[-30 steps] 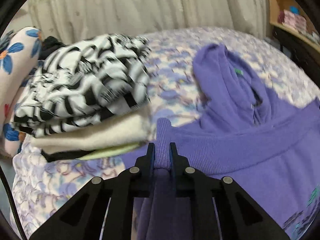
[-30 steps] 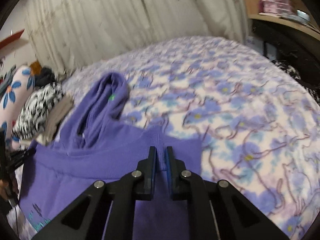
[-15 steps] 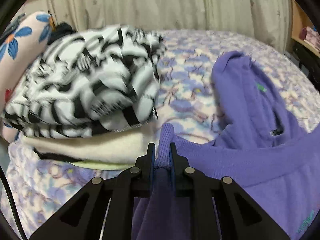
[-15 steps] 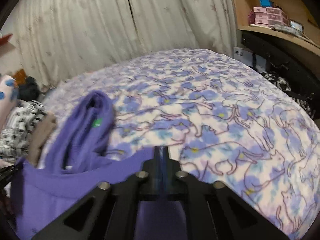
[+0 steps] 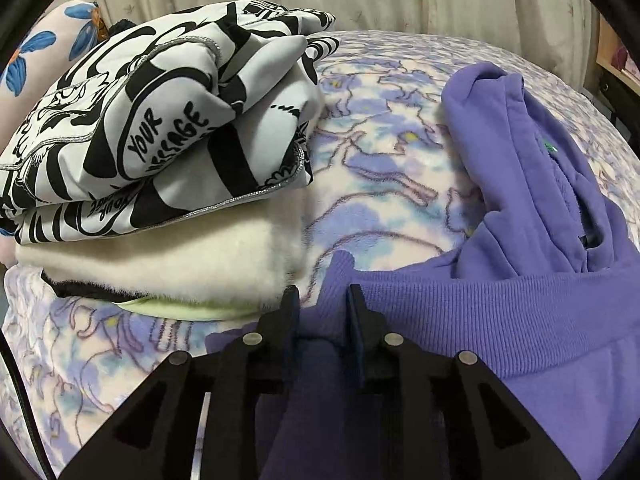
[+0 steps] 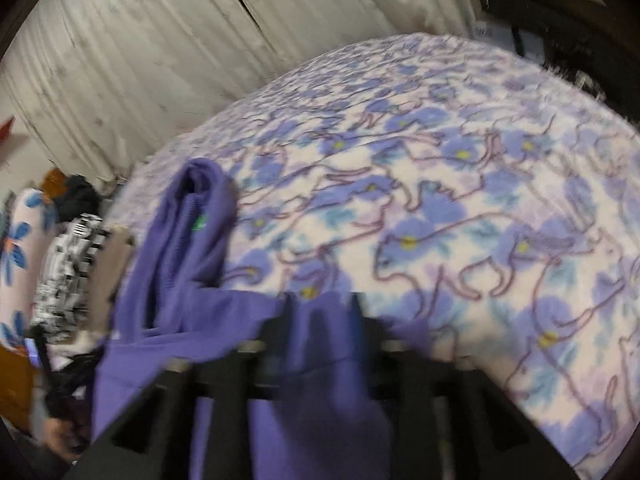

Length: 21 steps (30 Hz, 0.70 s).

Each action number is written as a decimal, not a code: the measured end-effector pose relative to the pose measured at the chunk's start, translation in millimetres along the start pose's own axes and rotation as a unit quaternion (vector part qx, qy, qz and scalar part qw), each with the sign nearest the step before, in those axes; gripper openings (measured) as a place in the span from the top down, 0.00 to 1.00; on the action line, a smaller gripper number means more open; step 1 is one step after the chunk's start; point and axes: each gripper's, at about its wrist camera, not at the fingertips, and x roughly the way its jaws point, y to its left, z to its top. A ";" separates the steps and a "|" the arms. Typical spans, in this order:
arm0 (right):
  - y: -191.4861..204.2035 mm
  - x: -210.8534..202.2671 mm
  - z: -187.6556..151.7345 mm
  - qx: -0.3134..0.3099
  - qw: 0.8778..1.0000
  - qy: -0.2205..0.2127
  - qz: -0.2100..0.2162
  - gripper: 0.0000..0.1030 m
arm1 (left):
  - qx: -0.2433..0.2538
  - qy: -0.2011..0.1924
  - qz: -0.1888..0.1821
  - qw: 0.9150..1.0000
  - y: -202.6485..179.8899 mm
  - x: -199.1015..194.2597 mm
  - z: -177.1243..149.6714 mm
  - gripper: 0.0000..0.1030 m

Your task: Fold large clothes

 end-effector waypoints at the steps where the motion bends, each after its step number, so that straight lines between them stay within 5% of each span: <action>1: 1.0 -0.5 0.8 -0.002 1.000 0.004 -0.003 0.48 | 0.000 0.001 -0.001 1.000 0.6 -0.3 -0.3 0.77; 7: 7.2 21.3 -4.2 -0.039 0.998 0.053 -0.016 0.48 | 0.004 0.005 0.001 1.000 2.6 -6.6 -2.2 0.77; 9: 17.5 27.3 -9.0 -0.073 0.995 0.066 -0.032 0.59 | 0.010 0.006 0.003 1.000 1.0 -8.8 -1.8 0.77; 10: 24.6 28.4 -12.6 -0.101 0.991 0.068 -0.058 0.86 | 0.013 0.007 0.004 1.000 -0.3 -9.4 -0.6 0.77; 11: 29.0 24.9 -15.0 -0.119 0.988 0.060 -0.075 0.92 | 0.018 0.007 0.004 1.000 -1.3 -11.8 -0.4 0.77; 15: 29.3 -14.1 -7.3 -0.115 0.987 -0.030 -0.107 0.93 | 0.031 -0.005 0.001 1.000 -4.8 -20.7 2.9 0.77; 21: 15.4 34.5 -17.9 -0.120 0.981 0.032 -0.151 0.92 | 0.024 0.017 0.023 0.999 -6.4 0.8 -1.4 0.64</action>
